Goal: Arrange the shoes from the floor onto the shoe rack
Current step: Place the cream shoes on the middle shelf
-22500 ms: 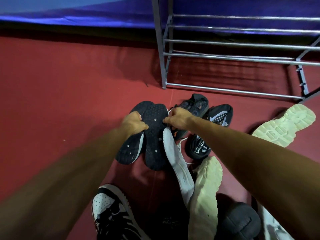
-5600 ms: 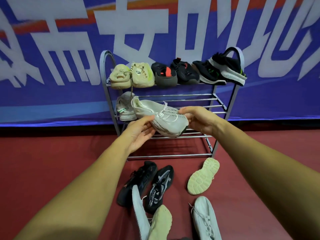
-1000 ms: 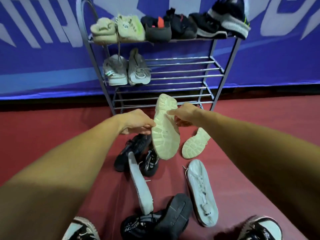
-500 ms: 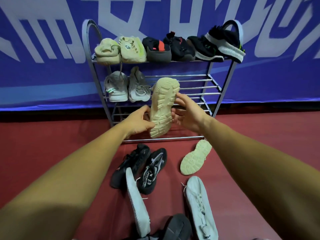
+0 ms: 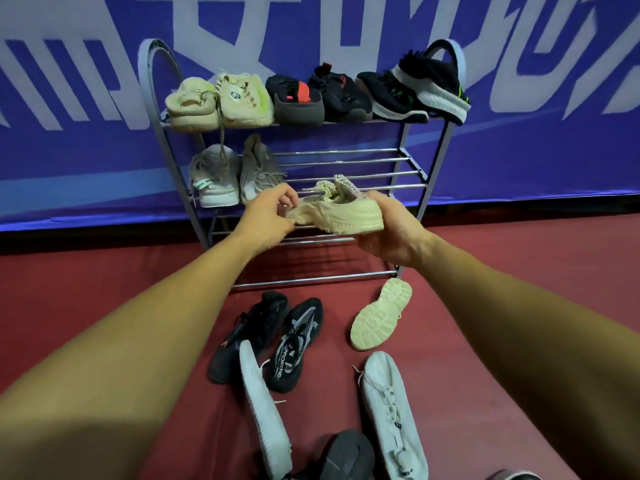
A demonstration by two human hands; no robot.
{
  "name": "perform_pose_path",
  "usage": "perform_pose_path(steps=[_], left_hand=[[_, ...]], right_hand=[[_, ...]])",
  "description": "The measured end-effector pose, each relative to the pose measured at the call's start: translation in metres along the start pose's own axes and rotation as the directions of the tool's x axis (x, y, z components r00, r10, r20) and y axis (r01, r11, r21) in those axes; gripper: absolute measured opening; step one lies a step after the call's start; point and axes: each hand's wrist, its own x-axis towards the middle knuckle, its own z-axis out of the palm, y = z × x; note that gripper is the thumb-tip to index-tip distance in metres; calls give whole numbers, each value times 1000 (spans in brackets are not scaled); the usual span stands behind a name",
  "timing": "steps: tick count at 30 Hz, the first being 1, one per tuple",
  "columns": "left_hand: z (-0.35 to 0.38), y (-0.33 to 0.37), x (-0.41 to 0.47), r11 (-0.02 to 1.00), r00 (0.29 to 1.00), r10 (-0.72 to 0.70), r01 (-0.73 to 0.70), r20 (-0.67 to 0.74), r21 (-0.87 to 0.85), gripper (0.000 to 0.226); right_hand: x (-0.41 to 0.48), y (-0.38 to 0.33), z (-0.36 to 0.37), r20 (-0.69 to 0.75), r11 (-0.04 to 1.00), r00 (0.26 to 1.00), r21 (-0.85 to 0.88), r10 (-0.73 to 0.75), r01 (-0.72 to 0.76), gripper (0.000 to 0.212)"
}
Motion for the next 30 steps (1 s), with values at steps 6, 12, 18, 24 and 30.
perform_pose_path(steps=[6, 12, 18, 24, 30], left_hand=[[12, 25, -1, 891, 925, -379, 370, 16, -263, 22], [15, 31, -4, 600, 823, -394, 568, 409, -563, 32], [21, 16, 4, 444, 750, -505, 650, 427, -617, 21], [33, 9, 24, 350, 737, -578, 611, 350, -710, 17], [52, 1, 48, 289, 716, -645, 552, 267, -782, 14]], right_hand=[[-9, -3, -7, -44, 998, 998, -23, -51, 50, 18], [-1, -2, 14, -67, 991, 989, -15, -132, 132, 37], [26, 1, 34, -125, 975, 971, 68, -203, 212, 33], [53, 5, 29, -169, 953, 968, 209, -188, 221, 55], [78, 14, 16, -100, 995, 993, -87, -64, 55, 44]])
